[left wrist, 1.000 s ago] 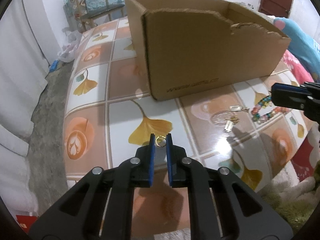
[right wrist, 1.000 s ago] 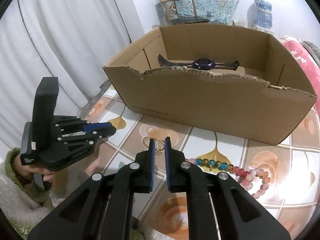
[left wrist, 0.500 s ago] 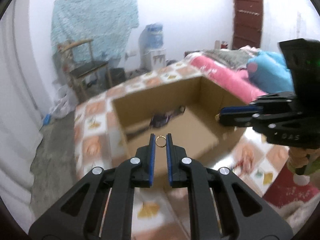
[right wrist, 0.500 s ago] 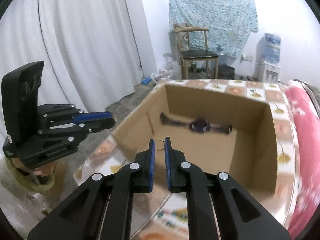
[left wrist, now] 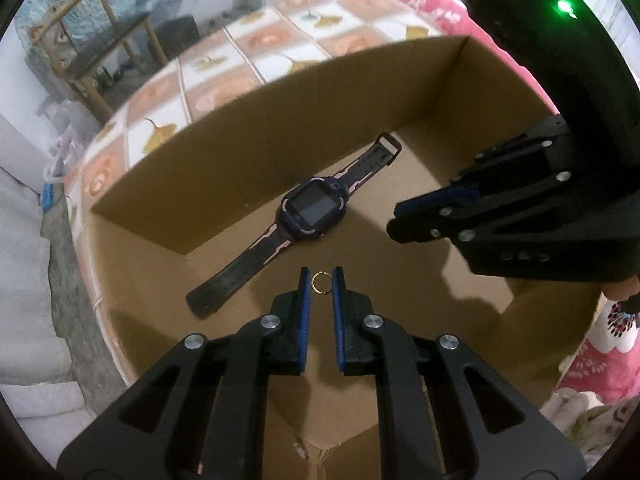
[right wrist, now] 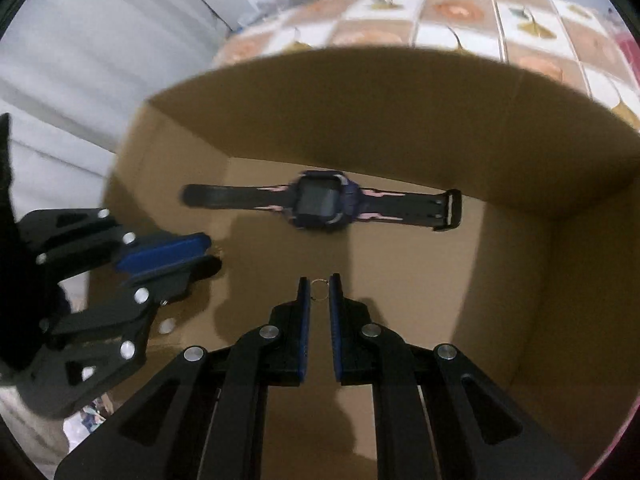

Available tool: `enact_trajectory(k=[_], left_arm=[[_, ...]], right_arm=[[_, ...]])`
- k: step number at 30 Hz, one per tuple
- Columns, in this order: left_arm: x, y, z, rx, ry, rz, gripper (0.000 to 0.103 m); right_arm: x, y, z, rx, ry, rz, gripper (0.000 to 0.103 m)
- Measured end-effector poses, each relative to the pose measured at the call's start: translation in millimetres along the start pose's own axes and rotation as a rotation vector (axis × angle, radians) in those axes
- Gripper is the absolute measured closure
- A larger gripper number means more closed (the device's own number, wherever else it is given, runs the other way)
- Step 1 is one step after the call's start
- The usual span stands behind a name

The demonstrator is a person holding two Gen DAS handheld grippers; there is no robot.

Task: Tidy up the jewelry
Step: 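Carry both held rings over the cardboard box, then open both tools to drop the rings into the box, then withdraw both tools from the box back to the table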

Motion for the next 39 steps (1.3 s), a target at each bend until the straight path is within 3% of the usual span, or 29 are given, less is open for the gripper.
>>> enact_trajectory(k=[5, 8, 12, 14, 18, 24, 31, 34, 39], left_arm=[[-1, -9, -9, -0.008, -0.005, 0.027, 0.093], [-2, -7, -5, -0.001, 0.024, 0.019, 0.08], [-5, 8, 0, 0.002, 0.043, -0.038, 0.076], [-4, 24, 0, 0.001, 0.044, -0.086, 0.067], [3, 62, 1, -0.013, 0.052, -0.189, 0.061], [47, 122, -1, 0.042, 0.119, -0.357, 0.045], [122, 143, -10, 0.053, 0.196, -0.463, 0.033], [144, 140, -16, 0.06, 0.236, -0.476, 0.03], [172, 122, -31, 0.059, 0.283, -0.475, 0.025]], right_arm=[[-5, -1, -3, 0.018, -0.018, -0.007, 0.092], [-4, 5, -5, 0.02, -0.028, -0.031, 0.077], [-2, 23, -7, 0.013, -0.035, -0.085, 0.072], [2, 41, -8, 0.006, -0.041, -0.134, 0.07], [17, 84, -9, 0.004, -0.044, -0.252, 0.066], [72, 145, -4, -0.014, -0.069, -0.464, 0.053], [146, 159, 31, -0.024, -0.058, -0.621, 0.042], [166, 153, 40, -0.009, -0.048, -0.639, 0.037], [191, 143, 46, 0.073, -0.029, -0.639, 0.019]])
Point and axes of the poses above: each gripper's, at about its wrist camera, not at the fingertips, and y roughly against the way its jaws point, z to its left, x to its underside, the point moved 4 cm from there along -y, roughly the way its jaws point, and after that the axes turned 4 degrees about x, right-handed, at the moved point
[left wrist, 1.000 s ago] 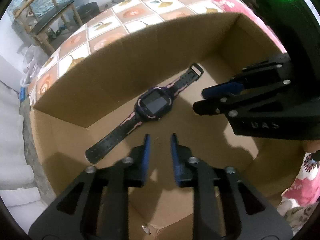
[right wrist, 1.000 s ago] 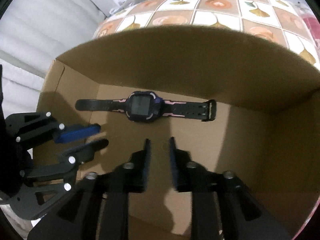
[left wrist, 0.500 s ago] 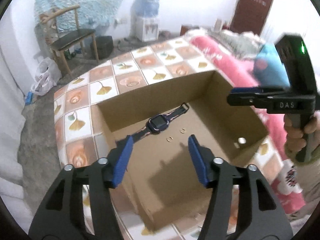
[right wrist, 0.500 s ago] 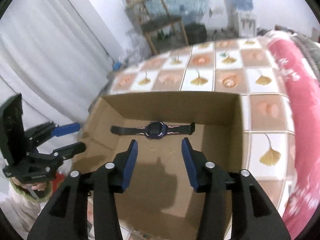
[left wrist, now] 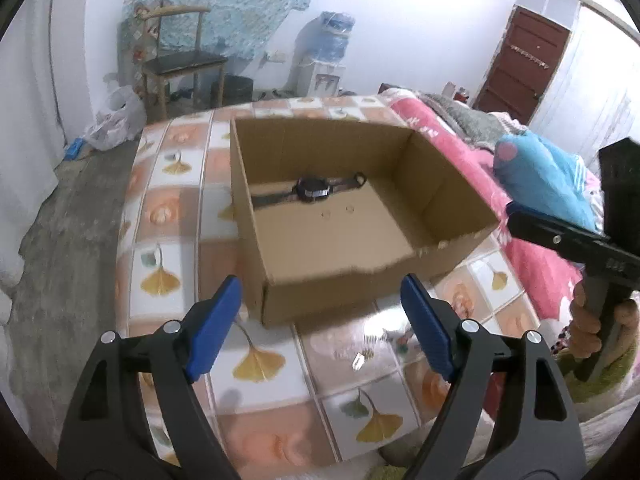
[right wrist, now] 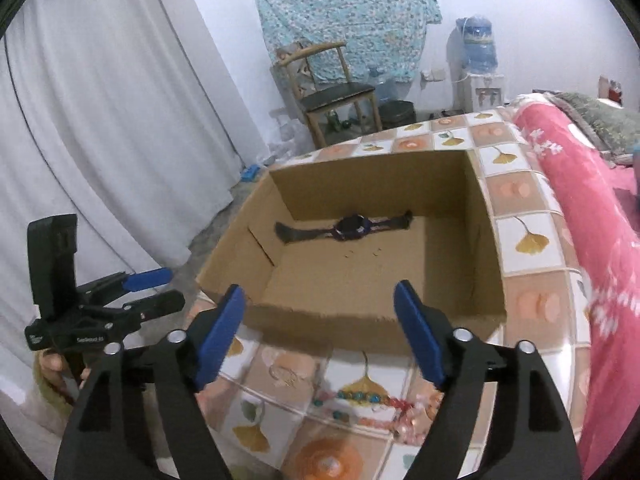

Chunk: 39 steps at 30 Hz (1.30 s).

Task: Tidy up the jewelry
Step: 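Withdraw both tools from the box back to the table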

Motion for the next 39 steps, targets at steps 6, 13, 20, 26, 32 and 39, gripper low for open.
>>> enact_trajectory(k=[6, 13, 20, 26, 32, 39], left_arm=[[33, -15, -6, -0.075, -0.018, 0.043, 0.023], [72, -32, -18, -0.178, -0.121, 0.081, 0.023], [86, -36, -19, -0.172, -0.11, 0.07, 0.023], [90, -42, -20, -0.166, -0.122, 0.079, 0.026], [94, -49, -22, -0.12, -0.123, 0.1, 0.042], [96, -61, -24, -0.04, -0.13, 0.134, 0.063]], right_arm=[[17, 10, -8, 0.149, 0.055, -0.01, 0.008], [38, 29, -37, 0.394, 0.085, -0.07, 0.007], [65, 10, -35, 0.256, 0.093, 0.035, 0.007], [86, -14, -13, 0.132, 0.068, 0.123, 0.007], [107, -34, 10, 0.027, 0.085, 0.207, 0.012], [119, -57, 26, -0.052, 0.094, 0.282, 0.05]])
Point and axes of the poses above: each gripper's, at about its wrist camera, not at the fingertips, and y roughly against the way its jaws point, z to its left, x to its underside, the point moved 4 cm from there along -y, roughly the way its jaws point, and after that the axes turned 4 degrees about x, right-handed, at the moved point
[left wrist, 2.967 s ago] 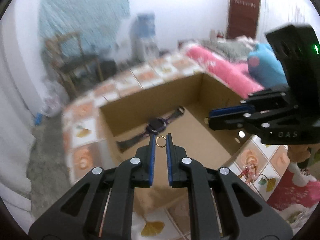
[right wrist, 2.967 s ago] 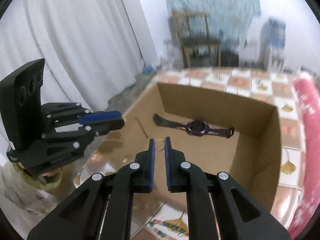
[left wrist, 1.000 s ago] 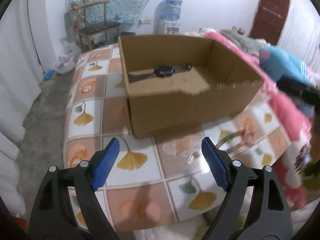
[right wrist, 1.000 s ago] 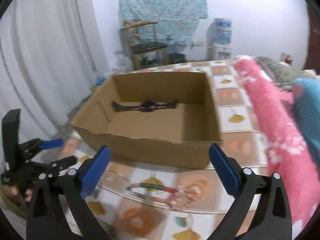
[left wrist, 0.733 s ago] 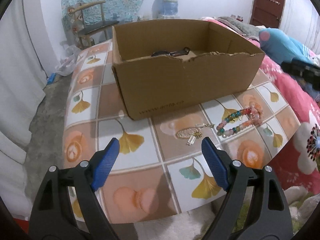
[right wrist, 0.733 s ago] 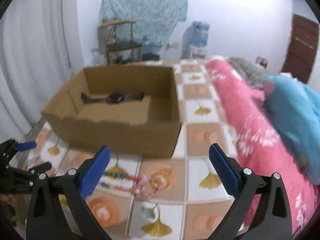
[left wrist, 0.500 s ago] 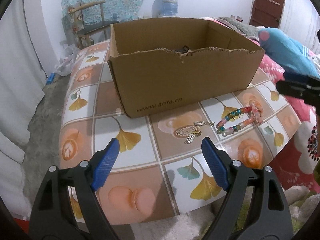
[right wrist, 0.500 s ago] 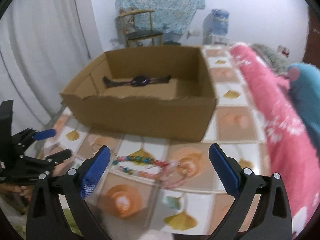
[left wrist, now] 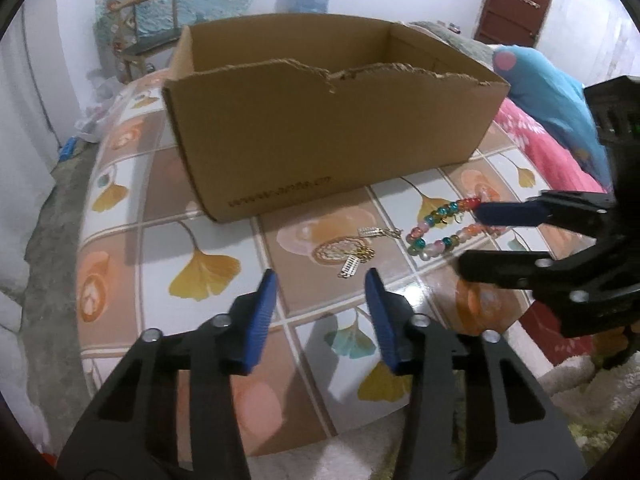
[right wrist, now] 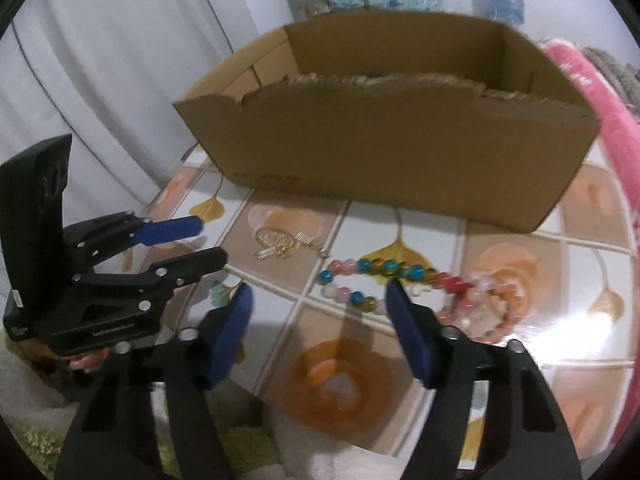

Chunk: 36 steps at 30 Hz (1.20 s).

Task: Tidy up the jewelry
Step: 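Withdraw both tools from the box back to the table, then lower the left tool onto the small rectangular gold charm and close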

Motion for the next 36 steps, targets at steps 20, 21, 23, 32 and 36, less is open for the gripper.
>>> enact_trajectory(k=[20, 21, 23, 32, 36], left_arm=[[-7, -41, -23, 0.028, -0.23, 0.109, 0.09], [-8, -42, -23, 0.033, -0.24, 0.112, 0.09], [-10, -44, -24, 0.042, -0.251, 0.119, 0.09], [-8, -43, -28, 0.043, -0.304, 0.114, 0.098], [-6, -41, -28, 0.035, -0.305, 0.115, 0.098]], right_arm=[[-6, -11, 2, -0.062, 0.009, 0.027, 0.067], [-6, -12, 2, -0.063, 0.008, 0.029, 0.067], [-6, -13, 2, -0.063, 0.007, 0.027, 0.067], [-9, -12, 2, -0.059, 0.011, 0.018, 0.067], [-13, -10, 2, -0.05, 0.036, 0.016, 0.069]])
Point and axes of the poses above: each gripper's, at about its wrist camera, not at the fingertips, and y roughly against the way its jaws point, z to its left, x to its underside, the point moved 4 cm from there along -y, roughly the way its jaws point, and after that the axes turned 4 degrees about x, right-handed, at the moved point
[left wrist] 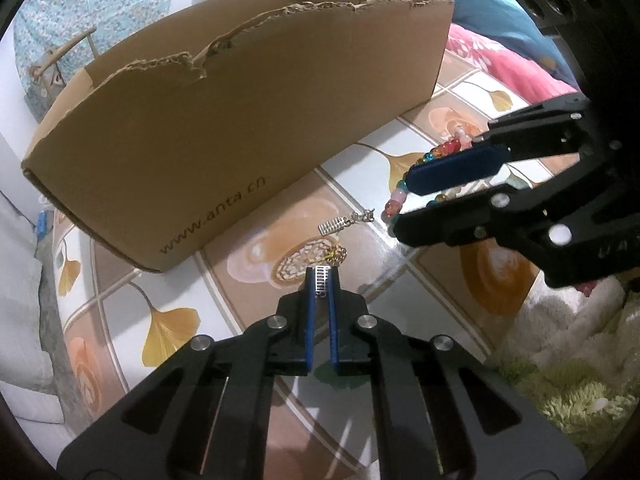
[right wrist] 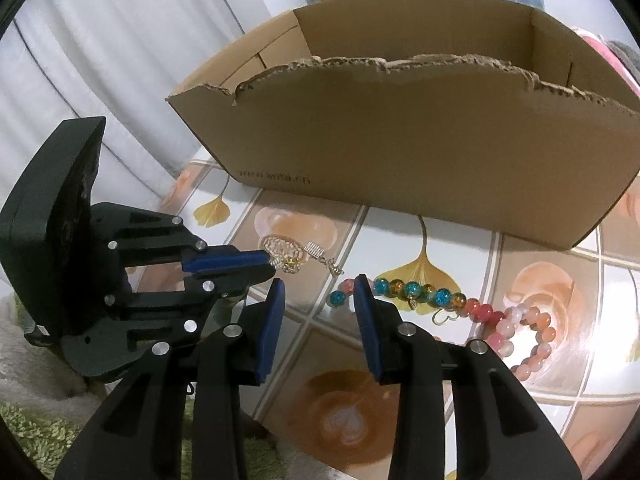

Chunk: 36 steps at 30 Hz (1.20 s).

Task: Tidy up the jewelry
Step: 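Lower the left tool onto the small rectangular gold charm and close, then lift the rectangular charm off the table with the left tool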

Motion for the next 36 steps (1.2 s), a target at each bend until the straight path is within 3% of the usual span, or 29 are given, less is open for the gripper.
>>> enact_trajectory(k=[9, 36], left_arm=[[14, 9, 10, -0.05, 0.057, 0.001, 0.098], [21, 17, 25, -0.02, 0.094, -0.019, 0.098]], right_arm=[[-15, -14, 6, 0.046, 0.113, 0.023, 0.085], [-32, -49, 32, 0.025, 0.476, 0.129, 0.087]])
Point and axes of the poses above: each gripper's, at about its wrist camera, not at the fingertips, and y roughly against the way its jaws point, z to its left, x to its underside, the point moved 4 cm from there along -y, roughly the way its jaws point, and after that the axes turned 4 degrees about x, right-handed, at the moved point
